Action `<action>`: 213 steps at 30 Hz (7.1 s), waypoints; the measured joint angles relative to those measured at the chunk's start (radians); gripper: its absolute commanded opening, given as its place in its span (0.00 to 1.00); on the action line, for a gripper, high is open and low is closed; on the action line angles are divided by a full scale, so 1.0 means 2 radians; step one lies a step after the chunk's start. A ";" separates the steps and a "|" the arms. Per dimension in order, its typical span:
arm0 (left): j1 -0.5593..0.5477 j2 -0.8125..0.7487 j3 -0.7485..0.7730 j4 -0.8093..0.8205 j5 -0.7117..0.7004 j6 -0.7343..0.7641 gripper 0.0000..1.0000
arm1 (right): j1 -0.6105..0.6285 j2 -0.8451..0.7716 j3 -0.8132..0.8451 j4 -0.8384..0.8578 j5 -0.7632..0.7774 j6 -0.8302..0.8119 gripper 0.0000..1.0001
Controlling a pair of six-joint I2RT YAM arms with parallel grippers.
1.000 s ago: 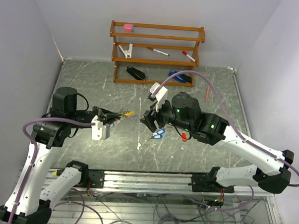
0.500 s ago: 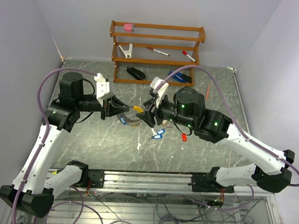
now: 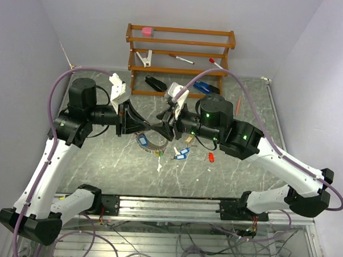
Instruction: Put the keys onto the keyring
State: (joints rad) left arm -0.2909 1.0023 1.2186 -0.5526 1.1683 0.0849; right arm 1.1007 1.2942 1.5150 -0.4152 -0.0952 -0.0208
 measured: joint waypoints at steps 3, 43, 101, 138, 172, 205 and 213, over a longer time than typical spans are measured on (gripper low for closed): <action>0.000 -0.002 0.000 0.000 0.002 -0.007 0.07 | 0.000 0.005 0.012 0.000 -0.004 0.000 0.40; -0.002 0.002 0.024 -0.096 0.023 0.077 0.07 | -0.008 0.040 0.036 -0.010 -0.080 0.001 0.21; -0.019 0.019 0.040 -0.126 -0.008 0.091 0.07 | -0.011 0.048 0.051 -0.031 -0.076 0.007 0.35; -0.019 0.034 0.074 -0.170 0.052 0.151 0.08 | -0.015 0.007 -0.045 -0.006 -0.101 0.001 0.05; -0.023 0.041 0.070 -0.167 -0.001 0.147 0.19 | -0.017 -0.015 -0.061 0.002 -0.064 0.019 0.00; -0.027 0.028 0.040 -0.127 -0.036 0.128 0.27 | -0.013 -0.036 -0.078 0.023 -0.048 0.021 0.00; -0.027 0.029 0.040 -0.122 -0.032 0.126 0.07 | -0.014 -0.043 -0.086 0.029 -0.044 0.023 0.00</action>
State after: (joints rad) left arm -0.3443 1.0599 1.2987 -0.7967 1.1042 0.3363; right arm 1.0729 1.2087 1.3437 -0.3565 -0.1833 0.0257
